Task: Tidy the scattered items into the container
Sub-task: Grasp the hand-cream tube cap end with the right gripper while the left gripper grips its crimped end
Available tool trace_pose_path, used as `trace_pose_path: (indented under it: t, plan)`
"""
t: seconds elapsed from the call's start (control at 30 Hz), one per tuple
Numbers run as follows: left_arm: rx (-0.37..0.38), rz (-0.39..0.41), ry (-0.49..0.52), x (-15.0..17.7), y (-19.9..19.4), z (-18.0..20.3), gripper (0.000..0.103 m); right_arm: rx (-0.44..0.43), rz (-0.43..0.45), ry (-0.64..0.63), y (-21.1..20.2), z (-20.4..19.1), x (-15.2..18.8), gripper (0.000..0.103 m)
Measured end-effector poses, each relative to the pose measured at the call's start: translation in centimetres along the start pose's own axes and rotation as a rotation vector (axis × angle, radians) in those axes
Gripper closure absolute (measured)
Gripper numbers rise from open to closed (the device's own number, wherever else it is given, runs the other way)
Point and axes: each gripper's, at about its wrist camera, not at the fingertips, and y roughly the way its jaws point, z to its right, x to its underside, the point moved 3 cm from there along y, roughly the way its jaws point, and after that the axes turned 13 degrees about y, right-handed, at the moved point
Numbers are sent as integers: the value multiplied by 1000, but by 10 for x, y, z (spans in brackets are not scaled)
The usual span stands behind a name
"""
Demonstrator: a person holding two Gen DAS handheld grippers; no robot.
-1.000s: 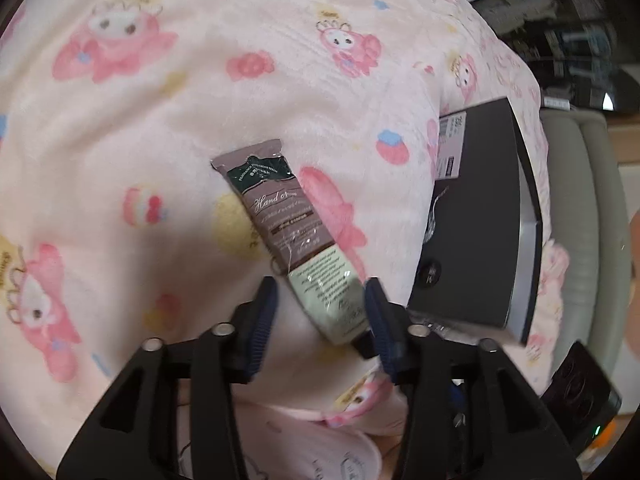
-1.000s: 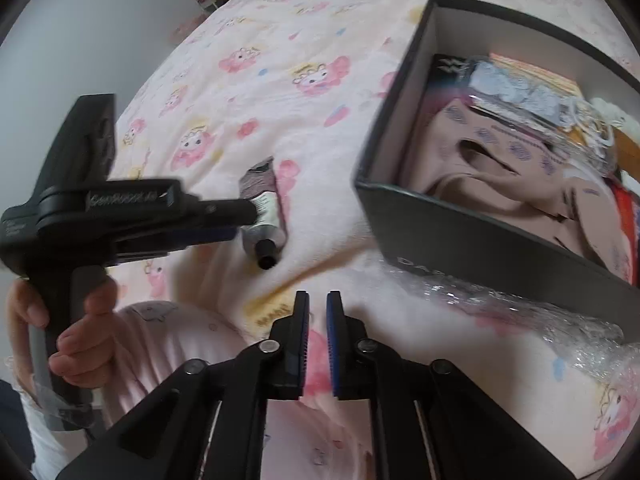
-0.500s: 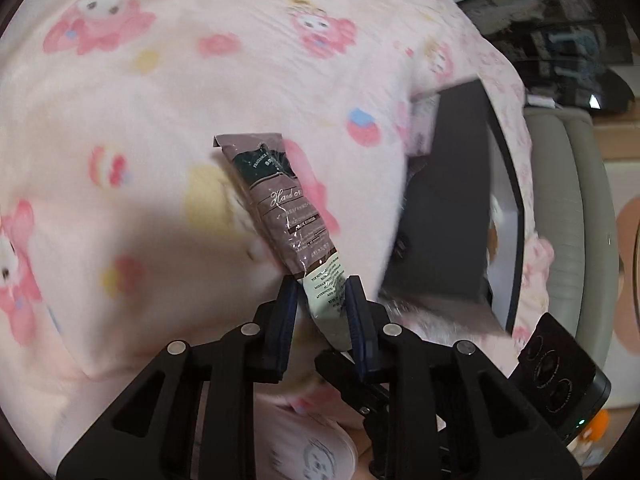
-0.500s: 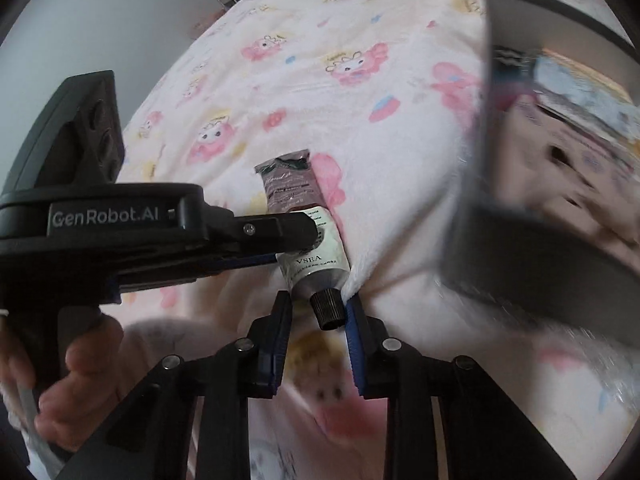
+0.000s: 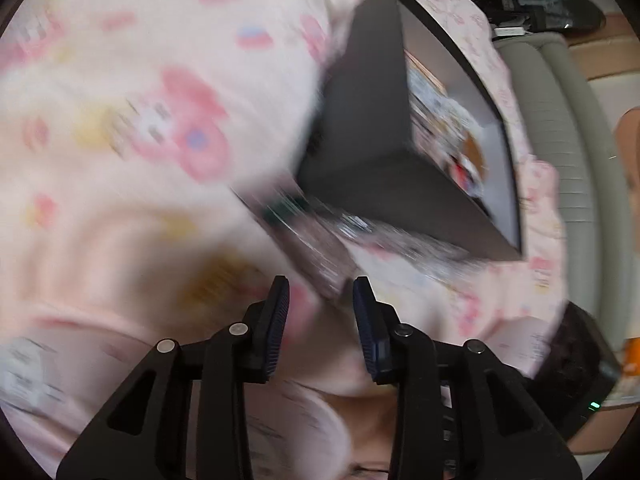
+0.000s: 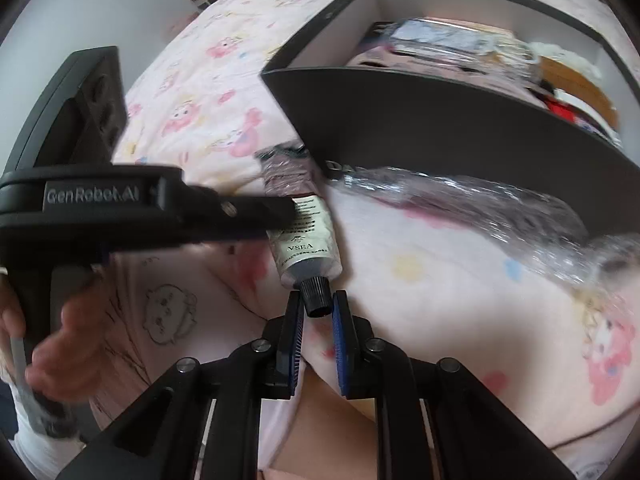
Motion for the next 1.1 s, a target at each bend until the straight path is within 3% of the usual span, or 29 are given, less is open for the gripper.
trace_pose_path:
  t: [0.07, 0.13, 0.4, 0.5, 0.67, 0.8, 0.9, 1.03, 1.1]
  plan:
    - [-57, 25, 15, -8, -6, -6, 69, 31, 14, 1, -4, 3, 1, 91]
    - [-67, 40, 20, -18, -5, -13, 64, 59, 25, 8, -6, 6, 1, 91]
    - [8, 37, -17, -35, 13, -28, 62, 117, 8, 12, 2, 9, 0, 86]
    - [43, 32, -38, -37, 16, -34, 65, 64, 2, 73, 7, 17, -2, 86]
    - [36, -3, 34, -31, 16, -23, 68, -66, 28, 221, 3, 35, -9, 86]
    - [135, -36, 48, -17, 9, -20, 71, -70, 75, 275, -15, 48, -9, 86]
    - [128, -35, 88, -9, 5, -16, 73, -84, 83, 313, -32, 67, -9, 86]
    - [144, -55, 123, 0, 2, -16, 72, -114, 20, 337, -33, 75, -6, 79]
    - [127, -6, 100, -6, -3, -22, 72, -127, 0, 362, -24, 70, -11, 79]
